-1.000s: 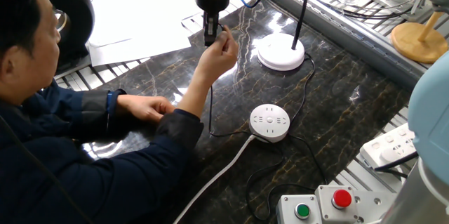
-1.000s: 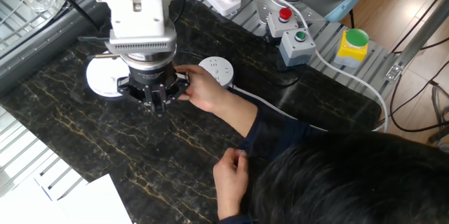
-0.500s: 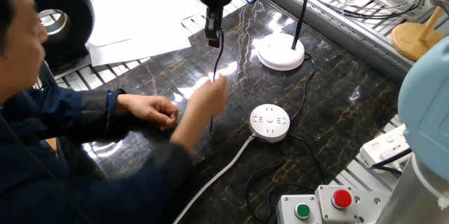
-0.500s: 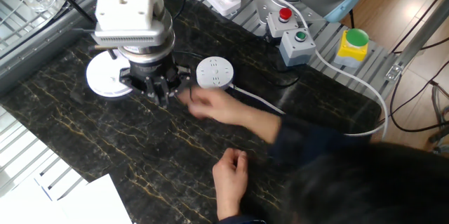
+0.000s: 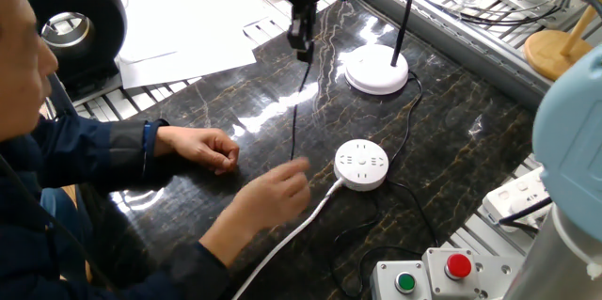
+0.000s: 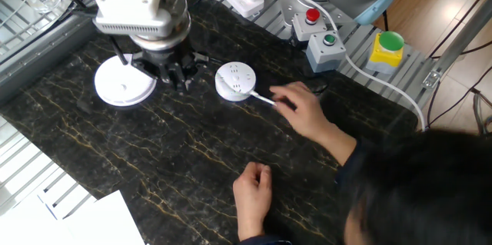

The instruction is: Plug in the power cord of the desk lamp, turn on the socket, and light up the desk lamp

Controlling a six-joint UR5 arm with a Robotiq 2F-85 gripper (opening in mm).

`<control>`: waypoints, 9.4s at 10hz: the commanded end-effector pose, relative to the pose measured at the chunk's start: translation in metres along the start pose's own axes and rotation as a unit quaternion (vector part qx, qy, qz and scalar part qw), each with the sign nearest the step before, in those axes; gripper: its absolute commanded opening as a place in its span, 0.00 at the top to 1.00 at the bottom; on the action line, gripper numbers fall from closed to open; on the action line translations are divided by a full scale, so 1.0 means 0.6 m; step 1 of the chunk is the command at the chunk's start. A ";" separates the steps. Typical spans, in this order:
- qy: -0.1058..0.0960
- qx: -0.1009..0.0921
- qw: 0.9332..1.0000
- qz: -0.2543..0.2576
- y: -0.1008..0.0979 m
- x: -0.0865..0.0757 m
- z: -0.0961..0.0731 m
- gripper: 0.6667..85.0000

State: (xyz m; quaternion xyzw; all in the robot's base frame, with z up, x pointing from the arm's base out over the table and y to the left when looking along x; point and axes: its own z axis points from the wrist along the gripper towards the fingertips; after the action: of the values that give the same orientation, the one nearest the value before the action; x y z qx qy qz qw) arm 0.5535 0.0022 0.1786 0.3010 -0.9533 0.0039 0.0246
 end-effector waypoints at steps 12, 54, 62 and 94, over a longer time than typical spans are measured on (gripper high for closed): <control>-0.045 0.033 0.998 0.032 -0.030 -0.023 0.001 0.99; -0.039 0.007 0.996 0.082 0.007 -0.150 0.057 0.99; -0.030 0.031 0.995 0.087 -0.014 -0.141 0.057 0.99; -0.060 0.019 0.992 0.110 0.027 -0.105 0.159 0.99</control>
State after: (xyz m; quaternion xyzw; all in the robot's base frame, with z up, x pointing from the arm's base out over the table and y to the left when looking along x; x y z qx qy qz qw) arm 0.5999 0.0390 0.0834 0.2358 -0.9707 0.0225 -0.0408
